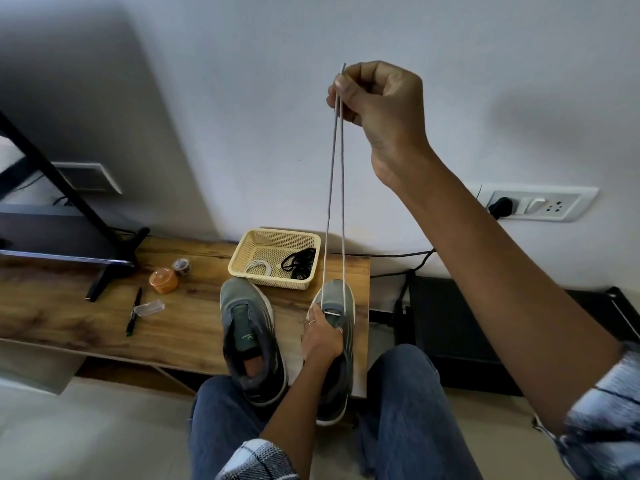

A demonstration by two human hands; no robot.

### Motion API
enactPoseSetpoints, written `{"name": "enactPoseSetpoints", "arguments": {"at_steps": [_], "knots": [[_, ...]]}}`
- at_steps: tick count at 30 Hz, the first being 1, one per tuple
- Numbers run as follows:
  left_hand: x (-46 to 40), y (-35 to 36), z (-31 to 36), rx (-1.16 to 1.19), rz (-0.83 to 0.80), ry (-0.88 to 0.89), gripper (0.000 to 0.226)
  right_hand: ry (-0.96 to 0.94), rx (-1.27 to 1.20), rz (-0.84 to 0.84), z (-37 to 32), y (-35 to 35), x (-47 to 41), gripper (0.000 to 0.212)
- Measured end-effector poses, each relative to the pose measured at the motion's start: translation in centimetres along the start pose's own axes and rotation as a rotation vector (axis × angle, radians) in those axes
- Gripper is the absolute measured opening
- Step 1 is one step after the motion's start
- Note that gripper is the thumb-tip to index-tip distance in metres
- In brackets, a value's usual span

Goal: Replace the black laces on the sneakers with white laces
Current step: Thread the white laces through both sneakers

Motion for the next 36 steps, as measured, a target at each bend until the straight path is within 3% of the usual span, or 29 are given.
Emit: {"name": "enactPoseSetpoints", "arguments": {"at_steps": [6,9,14,22,26,36], "knots": [[-0.8,-0.8,0.2,0.033,0.033,0.095,0.084,0.032,0.032,-0.096,0.4,0.4,0.5,0.014],[-1.0,-1.1,-0.1,0.222,0.048,0.137,0.069,0.091,0.061,-0.112,1.1,0.2,0.4,0.012],[-0.8,0.1,-0.3,0.263,-0.006,0.166,0.053,0.053,-0.005,-0.057,0.7,-0.5,-0.1,0.016],[-0.6,0.2,-0.3,0.130,0.036,0.112,0.052,0.013,-0.085,-0.014,0.2,-1.9,-0.5,0.016],[-0.3,0.4,-0.4,0.195,0.107,0.064,0.049,-0.024,-0.085,-0.037,-0.2,-1.9,-0.1,0.015],[-0.4,-0.8,0.2,0.054,0.098,0.105,0.044,-0.022,0.214,-0.096,-0.4,-2.4,0.1,0.013]]}}
Point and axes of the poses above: each hand's wrist, its own x-axis away from the middle knuckle, its own y-axis out of the palm, z = x × y, the point moved 5 cm from there along -x, towards the middle knuckle, and after that the axes turned 10 degrees about y, right-handed, at the moved point
